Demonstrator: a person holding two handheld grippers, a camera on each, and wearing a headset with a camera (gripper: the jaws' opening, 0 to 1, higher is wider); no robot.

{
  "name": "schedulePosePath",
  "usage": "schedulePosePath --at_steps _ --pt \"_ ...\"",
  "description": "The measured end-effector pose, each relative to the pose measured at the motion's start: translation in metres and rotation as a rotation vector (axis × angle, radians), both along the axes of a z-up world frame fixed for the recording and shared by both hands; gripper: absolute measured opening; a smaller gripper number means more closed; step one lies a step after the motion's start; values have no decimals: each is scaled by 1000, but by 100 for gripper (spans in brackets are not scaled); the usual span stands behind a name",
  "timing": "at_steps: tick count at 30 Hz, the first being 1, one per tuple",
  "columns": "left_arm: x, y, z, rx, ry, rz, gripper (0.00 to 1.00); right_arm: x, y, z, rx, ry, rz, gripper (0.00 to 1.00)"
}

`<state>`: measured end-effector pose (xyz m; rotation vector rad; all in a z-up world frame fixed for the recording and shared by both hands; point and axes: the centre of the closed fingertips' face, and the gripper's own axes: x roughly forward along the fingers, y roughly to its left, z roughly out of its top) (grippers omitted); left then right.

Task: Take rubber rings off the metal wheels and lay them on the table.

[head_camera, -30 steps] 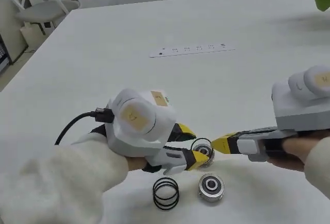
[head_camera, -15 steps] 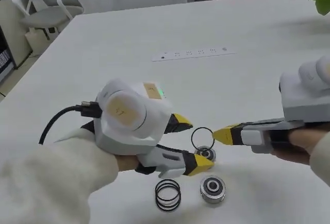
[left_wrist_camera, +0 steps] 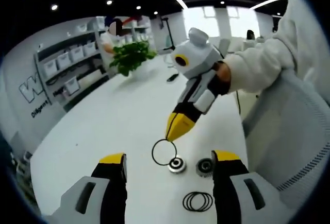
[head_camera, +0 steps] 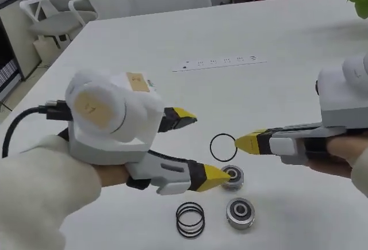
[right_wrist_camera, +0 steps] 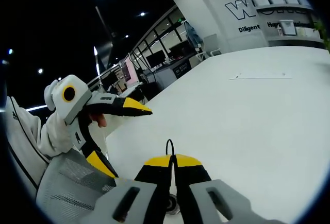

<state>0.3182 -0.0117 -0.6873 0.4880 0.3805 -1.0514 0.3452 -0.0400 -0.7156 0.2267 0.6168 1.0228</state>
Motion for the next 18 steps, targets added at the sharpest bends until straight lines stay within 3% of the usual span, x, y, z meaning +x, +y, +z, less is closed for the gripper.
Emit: schedulePosePath --at_steps 6,8,10,18 --pt "-1 12 22 -21 -19 30 70 -2 2 11 16 -22 9 0" --pt "-1 19 28 -13 -40 42 71 -2 3 15 20 -29 11 0" --pt "1 29 32 -3 -61 67 74 -3 5 19 28 -40 15 0" --pt "0 63 48 -17 -84 153 75 -9 12 33 56 -65 39 0"
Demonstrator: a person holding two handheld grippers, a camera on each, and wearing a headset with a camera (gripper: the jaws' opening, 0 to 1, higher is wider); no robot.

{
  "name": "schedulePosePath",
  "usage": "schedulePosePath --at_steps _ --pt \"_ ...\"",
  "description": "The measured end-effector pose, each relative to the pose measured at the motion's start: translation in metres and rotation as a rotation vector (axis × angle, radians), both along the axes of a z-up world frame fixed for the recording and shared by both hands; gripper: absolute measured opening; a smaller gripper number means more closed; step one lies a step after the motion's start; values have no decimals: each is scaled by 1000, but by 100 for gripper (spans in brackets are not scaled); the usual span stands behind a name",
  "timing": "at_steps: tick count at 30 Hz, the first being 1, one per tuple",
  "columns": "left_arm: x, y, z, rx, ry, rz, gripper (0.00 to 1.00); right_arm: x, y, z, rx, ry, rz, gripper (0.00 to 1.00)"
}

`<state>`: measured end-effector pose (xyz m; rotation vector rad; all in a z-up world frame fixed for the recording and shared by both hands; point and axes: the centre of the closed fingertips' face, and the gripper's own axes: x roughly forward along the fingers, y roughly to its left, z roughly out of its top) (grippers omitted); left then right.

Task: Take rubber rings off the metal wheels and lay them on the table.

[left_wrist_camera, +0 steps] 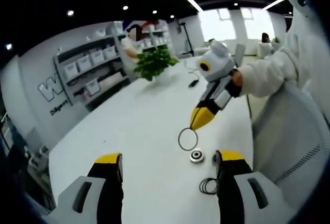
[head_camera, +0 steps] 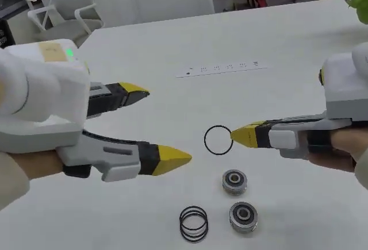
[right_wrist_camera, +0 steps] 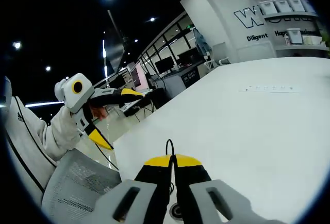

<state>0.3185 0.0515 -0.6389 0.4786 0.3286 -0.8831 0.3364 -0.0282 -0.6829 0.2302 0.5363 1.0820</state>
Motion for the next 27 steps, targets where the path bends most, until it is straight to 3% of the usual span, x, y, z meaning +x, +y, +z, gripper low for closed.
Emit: schedulePosePath --at_steps 8,15,20,27 --pt "-8 27 7 -25 -12 65 76 -6 8 9 33 -14 33 0" --pt "-20 47 -2 -38 9 113 77 -14 15 14 53 -22 69 0" --pt "-30 61 -13 -40 45 147 79 -20 22 15 63 -25 104 0" --pt "-41 72 -21 -72 70 180 85 -27 28 12 51 -20 134 0"
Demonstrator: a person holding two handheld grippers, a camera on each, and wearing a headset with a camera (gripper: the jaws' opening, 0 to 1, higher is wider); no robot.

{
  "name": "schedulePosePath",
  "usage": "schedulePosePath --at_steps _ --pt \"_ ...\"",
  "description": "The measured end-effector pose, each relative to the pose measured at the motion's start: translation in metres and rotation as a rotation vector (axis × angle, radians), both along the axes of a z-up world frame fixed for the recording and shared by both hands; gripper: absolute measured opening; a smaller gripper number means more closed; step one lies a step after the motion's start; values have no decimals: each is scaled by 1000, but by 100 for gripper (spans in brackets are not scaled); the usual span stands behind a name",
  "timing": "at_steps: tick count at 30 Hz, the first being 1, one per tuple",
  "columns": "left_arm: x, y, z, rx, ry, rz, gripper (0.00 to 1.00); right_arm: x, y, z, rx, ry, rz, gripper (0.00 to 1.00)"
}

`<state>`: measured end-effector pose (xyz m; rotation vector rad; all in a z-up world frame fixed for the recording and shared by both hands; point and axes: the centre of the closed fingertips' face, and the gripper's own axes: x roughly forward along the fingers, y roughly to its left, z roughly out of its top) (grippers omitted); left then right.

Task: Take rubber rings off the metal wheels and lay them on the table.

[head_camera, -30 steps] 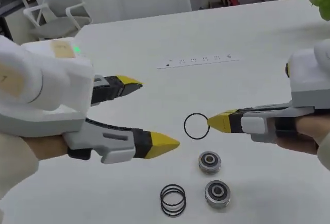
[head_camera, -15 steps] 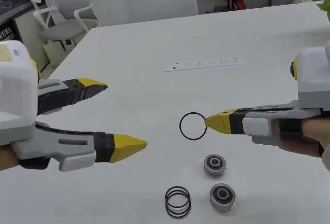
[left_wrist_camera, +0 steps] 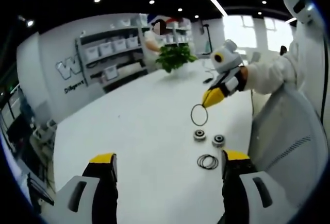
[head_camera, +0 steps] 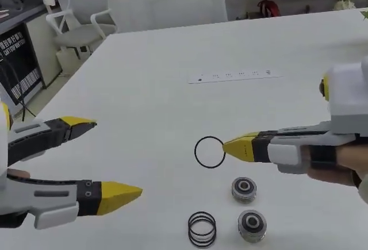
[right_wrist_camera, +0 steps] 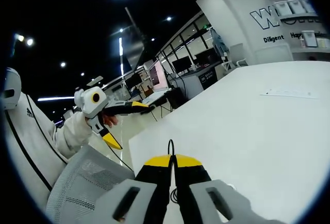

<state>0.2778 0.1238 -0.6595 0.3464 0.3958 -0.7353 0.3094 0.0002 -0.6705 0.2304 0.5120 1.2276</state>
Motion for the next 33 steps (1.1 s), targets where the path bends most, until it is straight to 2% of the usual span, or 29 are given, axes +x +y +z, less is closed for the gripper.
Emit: schedulePosePath --at_steps 5,9,15,22,25,33 --pt "-6 10 -12 -3 38 28 87 -5 5 -3 -15 3 22 0" --pt "-11 16 -21 7 56 48 88 -11 9 -8 -32 6 45 0" --pt "-18 18 -27 -12 79 63 89 -20 16 -19 -59 31 87 0" --pt "-20 28 -36 -20 99 87 89 -33 23 -31 -93 53 136 0" --pt "-22 29 -38 -21 102 89 89 -40 26 -38 -106 77 161 0" --pt "-26 33 -43 -24 115 101 89 -52 31 -51 -143 99 207 0"
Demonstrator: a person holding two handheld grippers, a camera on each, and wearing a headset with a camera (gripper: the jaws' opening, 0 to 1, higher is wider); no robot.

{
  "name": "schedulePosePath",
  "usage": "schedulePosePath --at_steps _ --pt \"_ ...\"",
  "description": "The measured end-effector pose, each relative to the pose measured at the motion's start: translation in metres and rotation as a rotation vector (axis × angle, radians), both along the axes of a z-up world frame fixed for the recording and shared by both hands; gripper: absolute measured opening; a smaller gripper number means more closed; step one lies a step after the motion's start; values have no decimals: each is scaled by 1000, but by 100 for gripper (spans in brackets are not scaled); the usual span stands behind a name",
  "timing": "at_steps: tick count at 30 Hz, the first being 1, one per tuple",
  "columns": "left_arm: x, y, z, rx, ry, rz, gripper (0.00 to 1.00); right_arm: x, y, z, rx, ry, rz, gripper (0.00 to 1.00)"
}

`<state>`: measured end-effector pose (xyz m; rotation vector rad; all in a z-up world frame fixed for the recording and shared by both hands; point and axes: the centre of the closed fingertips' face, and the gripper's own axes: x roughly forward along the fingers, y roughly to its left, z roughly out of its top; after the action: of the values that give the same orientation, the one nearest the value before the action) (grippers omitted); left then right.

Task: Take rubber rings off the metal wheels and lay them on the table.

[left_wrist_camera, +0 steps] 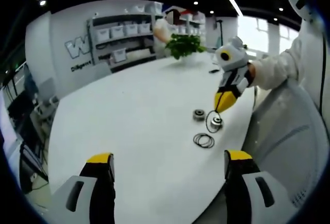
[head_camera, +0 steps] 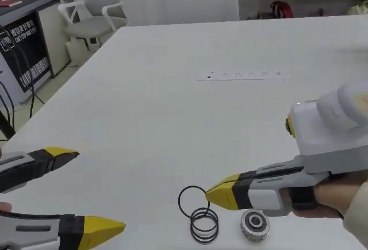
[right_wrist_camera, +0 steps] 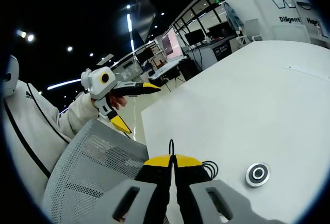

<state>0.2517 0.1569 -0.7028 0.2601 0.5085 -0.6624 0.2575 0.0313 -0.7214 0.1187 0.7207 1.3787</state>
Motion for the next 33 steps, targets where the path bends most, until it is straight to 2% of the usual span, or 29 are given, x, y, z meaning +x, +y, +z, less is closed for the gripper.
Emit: schedulePosePath --at_steps 18,33 --pt "-6 -3 -5 -9 17 17 88 -17 1 -26 -75 38 61 0" --pt "-12 -10 -16 -7 53 -12 88 -18 -6 -52 -148 61 72 0"
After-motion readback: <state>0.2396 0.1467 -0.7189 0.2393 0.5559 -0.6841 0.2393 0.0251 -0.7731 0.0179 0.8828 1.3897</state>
